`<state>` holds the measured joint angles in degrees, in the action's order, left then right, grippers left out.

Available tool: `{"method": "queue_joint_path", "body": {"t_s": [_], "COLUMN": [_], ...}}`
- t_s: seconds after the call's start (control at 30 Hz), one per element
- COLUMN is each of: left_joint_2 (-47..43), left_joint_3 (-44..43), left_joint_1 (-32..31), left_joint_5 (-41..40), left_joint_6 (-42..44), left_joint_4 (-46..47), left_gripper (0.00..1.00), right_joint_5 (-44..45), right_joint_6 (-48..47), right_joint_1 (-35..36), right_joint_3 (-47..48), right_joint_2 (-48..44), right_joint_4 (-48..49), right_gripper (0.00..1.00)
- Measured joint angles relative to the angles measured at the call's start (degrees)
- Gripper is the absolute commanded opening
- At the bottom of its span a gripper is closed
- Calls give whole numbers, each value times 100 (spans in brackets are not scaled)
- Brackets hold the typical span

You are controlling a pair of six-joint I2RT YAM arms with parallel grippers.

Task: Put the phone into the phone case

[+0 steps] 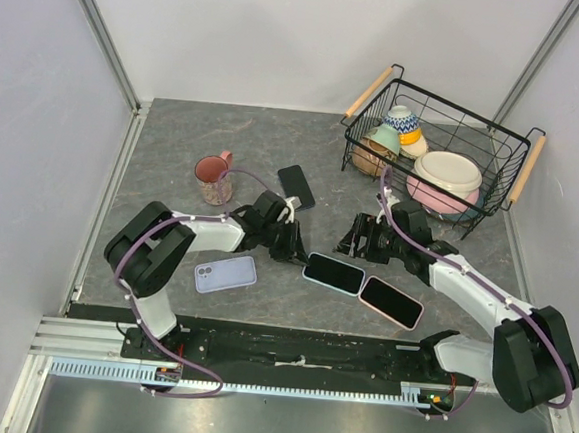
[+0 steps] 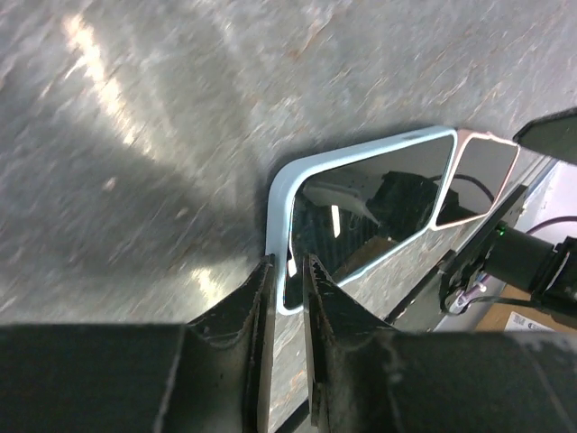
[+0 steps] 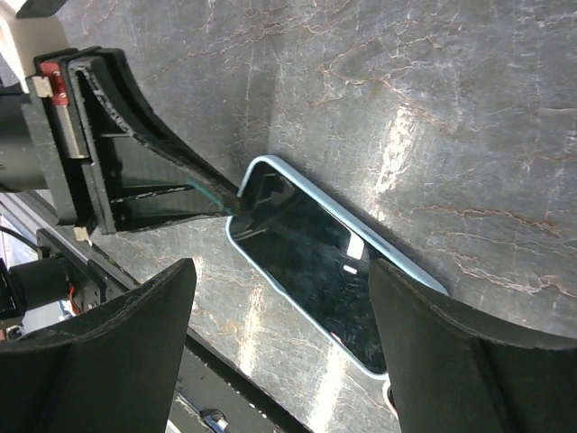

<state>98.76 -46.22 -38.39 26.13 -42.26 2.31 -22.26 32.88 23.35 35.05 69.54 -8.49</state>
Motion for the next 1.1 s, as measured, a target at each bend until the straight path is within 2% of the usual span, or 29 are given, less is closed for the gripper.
{"method": "queue_joint_path", "body": {"t_s": [0.3,0.4,0.5,0.63,0.73,0.87,1.1], "left_joint_2": [732,828,835,662,118,-861,-2841], "left_joint_3": [-815,-916,-925,-925,-922,-822,31], "left_joint_1": [-374,-442,-483,-535,-590,-610,-605], "left_joint_5": [-2,0,-7,-83,-466,-1281,-2859], "left_joint_6": [-212,-269,-286,-240,-85,168,463], "left_joint_4": [260,297,310,140,-219,-671,-1311], "left_gripper": [25,33,37,49,54,55,55], "right_joint_5": [0,-2,2,2,2,2,-22], "right_joint_6": [-101,-136,-151,-170,-219,-269,-321], "right_joint_1": [-138,-177,-199,-201,-199,-201,-210], "right_joint_3": [-7,-17,-44,-63,-63,-63,-63], "right_joint_2": [-127,-129,-175,-264,-289,-317,-295], "right_joint_4": [-118,-166,-223,-297,-345,-374,-463], "right_gripper": [85,85,85,85,85,86,86]}}
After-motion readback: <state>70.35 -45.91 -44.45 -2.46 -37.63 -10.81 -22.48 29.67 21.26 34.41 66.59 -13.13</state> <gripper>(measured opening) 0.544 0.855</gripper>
